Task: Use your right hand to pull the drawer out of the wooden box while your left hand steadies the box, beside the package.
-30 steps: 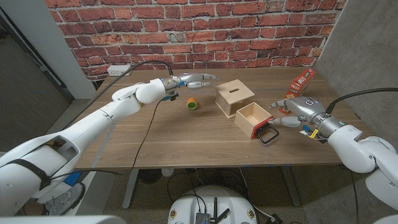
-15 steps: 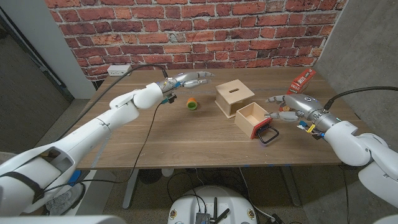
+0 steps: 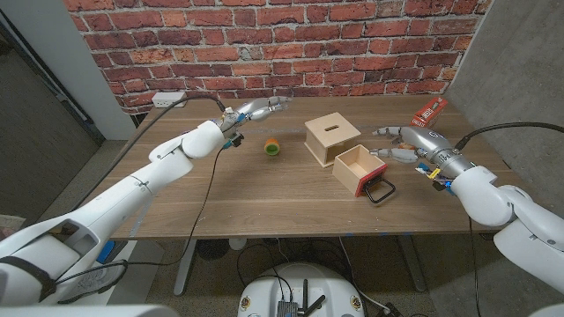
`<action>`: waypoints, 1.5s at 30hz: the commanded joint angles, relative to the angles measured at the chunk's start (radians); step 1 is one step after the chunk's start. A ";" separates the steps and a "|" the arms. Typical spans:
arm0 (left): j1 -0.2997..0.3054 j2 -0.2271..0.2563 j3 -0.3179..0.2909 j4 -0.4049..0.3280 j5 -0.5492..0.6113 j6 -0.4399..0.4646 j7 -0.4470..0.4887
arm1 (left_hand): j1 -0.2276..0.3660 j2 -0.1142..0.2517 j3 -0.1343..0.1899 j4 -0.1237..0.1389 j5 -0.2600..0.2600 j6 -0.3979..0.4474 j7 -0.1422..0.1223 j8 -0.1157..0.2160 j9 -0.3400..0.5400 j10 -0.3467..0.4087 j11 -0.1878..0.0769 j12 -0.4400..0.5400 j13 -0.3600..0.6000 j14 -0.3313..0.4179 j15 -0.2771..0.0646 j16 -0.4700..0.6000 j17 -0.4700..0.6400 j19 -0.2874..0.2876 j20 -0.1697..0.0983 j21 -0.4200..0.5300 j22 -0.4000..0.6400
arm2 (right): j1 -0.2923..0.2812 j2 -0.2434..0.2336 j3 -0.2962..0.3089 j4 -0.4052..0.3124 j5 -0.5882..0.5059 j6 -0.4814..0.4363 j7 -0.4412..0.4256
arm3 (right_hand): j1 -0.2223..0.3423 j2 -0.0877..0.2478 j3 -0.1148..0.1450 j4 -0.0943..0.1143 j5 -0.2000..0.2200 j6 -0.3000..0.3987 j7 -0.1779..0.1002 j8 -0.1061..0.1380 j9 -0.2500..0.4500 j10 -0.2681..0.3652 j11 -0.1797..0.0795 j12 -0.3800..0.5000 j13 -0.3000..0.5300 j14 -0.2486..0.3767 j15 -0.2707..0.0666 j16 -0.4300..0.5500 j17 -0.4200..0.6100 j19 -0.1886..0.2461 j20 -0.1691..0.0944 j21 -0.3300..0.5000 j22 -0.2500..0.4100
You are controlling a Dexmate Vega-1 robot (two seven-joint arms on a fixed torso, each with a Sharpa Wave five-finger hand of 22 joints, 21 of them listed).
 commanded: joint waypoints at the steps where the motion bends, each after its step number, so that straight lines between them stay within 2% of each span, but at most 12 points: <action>1: 0.070 0.010 -0.048 -0.020 -0.080 0.018 0.064 | 0.012 0.067 0.008 -0.002 0.006 0.006 0.006 -0.003 0.002 0.005 0.004 0.007 0.002 0.005 -0.064 0.006 0.003 0.010 -0.144 0.005 0.002 | 0.080 -0.007 -0.059 0.078 0.145 0.008 -0.086 | -0.013 -0.001 -0.004 0.003 -0.001 -0.017 -0.001 -0.006 0.000 -0.015 0.002 -0.004 0.000 -0.011 -0.074 -0.007 0.000 -0.008 -0.002 -0.004 0.000; 6: 0.107 0.019 -0.070 -0.037 -0.083 0.013 0.113 | 0.013 0.068 0.010 -0.005 0.006 0.006 0.008 -0.003 0.002 0.004 0.007 0.007 0.002 0.005 -0.062 0.006 0.003 0.012 -0.143 0.005 0.002 | 0.103 -0.014 -0.083 0.097 0.200 0.000 -0.110 | -0.025 0.001 -0.007 0.004 0.000 -0.035 0.002 -0.009 -0.001 -0.042 0.003 -0.006 -0.003 -0.037 -0.059 -0.018 -0.005 -0.022 0.004 -0.011 -0.002; 9: 0.134 0.028 -0.090 -0.051 -0.092 0.010 0.139 | 0.013 0.068 0.011 -0.006 0.006 0.007 0.012 -0.002 0.002 0.005 0.008 0.007 0.002 0.005 -0.059 0.005 0.003 0.013 -0.142 0.005 0.002 | 0.117 -0.004 -0.098 0.113 0.245 0.010 -0.136 | -0.029 0.000 -0.008 0.000 0.000 -0.054 0.002 -0.012 -0.002 -0.063 0.004 -0.007 -0.006 -0.070 -0.036 -0.035 -0.016 -0.030 0.008 -0.015 -0.004; 17: 0.194 0.023 -0.132 -0.044 -0.156 -0.019 0.184 | 0.013 0.068 0.013 -0.009 0.006 0.001 0.016 -0.005 0.002 -0.005 0.012 0.004 0.002 -0.005 -0.054 0.002 0.004 0.013 -0.141 0.003 0.002 | 0.157 0.006 -0.146 0.150 0.341 0.023 -0.186 | -0.063 0.003 -0.014 0.010 -0.002 -0.087 0.005 -0.016 -0.003 -0.103 0.011 -0.008 -0.012 -0.107 -0.024 -0.048 -0.033 -0.068 0.017 -0.029 -0.007; 20: 0.208 0.024 -0.144 -0.043 -0.194 -0.021 0.177 | 0.012 0.066 0.016 -0.012 0.005 -0.023 0.023 -0.010 0.002 -0.029 0.027 -0.002 0.003 -0.024 -0.044 -0.001 0.004 0.003 -0.136 -0.002 0.002 | 0.171 0.001 -0.165 0.163 0.371 0.029 -0.195 | -0.083 0.003 -0.019 0.015 -0.002 -0.129 0.008 -0.024 -0.004 -0.125 0.016 -0.007 -0.015 -0.123 -0.018 -0.050 -0.044 -0.082 0.018 -0.031 -0.008; 28: 0.235 0.008 -0.173 -0.007 -0.268 -0.080 0.180 | 0.007 0.054 0.013 -0.020 0.002 -0.065 0.026 -0.014 0.003 -0.065 0.035 -0.005 0.004 -0.057 -0.030 -0.002 0.005 -0.016 -0.130 -0.007 0.002 | 0.212 0.011 -0.213 0.206 0.453 0.060 -0.235 | -0.140 0.001 -0.037 0.033 0.001 -0.174 0.012 -0.021 -0.006 -0.175 0.021 -0.009 -0.020 -0.165 -0.004 -0.054 -0.062 -0.133 0.027 -0.038 -0.010; 32: 0.246 -0.004 -0.184 0.010 -0.314 -0.098 0.170 | 0.002 0.047 0.008 -0.025 0.002 -0.105 0.024 -0.015 0.003 -0.106 0.047 -0.009 0.004 -0.092 -0.018 -0.004 0.005 -0.030 -0.124 -0.008 0.002 | 0.237 0.017 -0.232 0.231 0.505 0.073 -0.242 | -0.163 0.003 -0.043 0.041 0.003 -0.203 0.010 -0.023 -0.007 -0.201 0.021 -0.010 -0.022 -0.185 -0.003 -0.054 -0.071 -0.158 0.033 -0.039 -0.010; 33: 0.248 -0.004 -0.185 0.009 -0.326 -0.092 0.164 | 0.000 0.046 0.007 -0.026 0.002 -0.125 0.020 -0.017 0.003 -0.126 0.054 -0.010 0.004 -0.106 -0.010 -0.005 0.005 -0.039 -0.120 -0.009 0.002 | 0.242 0.018 -0.238 0.234 0.508 0.069 -0.250 | -0.173 0.003 -0.045 0.044 0.004 -0.214 0.014 -0.023 -0.007 -0.204 0.020 -0.007 -0.023 -0.190 -0.003 -0.054 -0.075 -0.162 0.051 -0.037 -0.010; 35: 0.249 -0.008 -0.184 0.018 -0.335 -0.093 0.160 | -0.008 0.044 -0.001 -0.022 0.002 -0.165 0.011 -0.015 0.003 -0.170 0.072 -0.010 0.003 -0.138 0.004 -0.003 0.007 -0.060 -0.117 -0.011 0.002 | 0.253 0.027 -0.247 0.255 0.532 0.089 -0.261 | -0.177 0.003 -0.046 0.045 0.004 -0.215 0.015 -0.021 -0.007 -0.207 0.021 -0.007 -0.023 -0.191 -0.002 -0.052 -0.076 -0.159 0.055 -0.034 -0.009; 38: 0.248 -0.021 -0.182 0.037 -0.354 -0.100 0.155 | -0.012 0.041 -0.006 -0.019 0.002 -0.188 0.012 -0.015 0.003 -0.195 0.067 -0.011 0.003 -0.158 0.002 -0.002 0.008 -0.072 -0.117 -0.011 0.002 | 0.267 0.034 -0.259 0.279 0.563 0.115 -0.271 | -0.184 0.005 -0.048 0.048 0.004 -0.216 0.020 -0.019 -0.007 -0.210 0.026 -0.006 -0.023 -0.192 -0.002 -0.051 -0.078 -0.160 0.055 -0.033 -0.009; 45: 0.245 -0.054 -0.175 0.082 -0.388 -0.124 0.149 | -0.015 0.039 -0.011 -0.016 0.003 -0.206 0.015 -0.014 0.003 -0.219 0.064 -0.010 0.003 -0.182 0.001 -0.004 0.008 -0.088 -0.116 -0.013 0.002 | 0.297 0.049 -0.282 0.336 0.654 0.176 -0.265 | -0.233 0.019 -0.056 0.065 0.009 -0.267 0.039 -0.023 -0.008 -0.258 0.038 -0.009 -0.026 -0.243 0.003 -0.055 -0.097 -0.218 0.052 -0.039 -0.009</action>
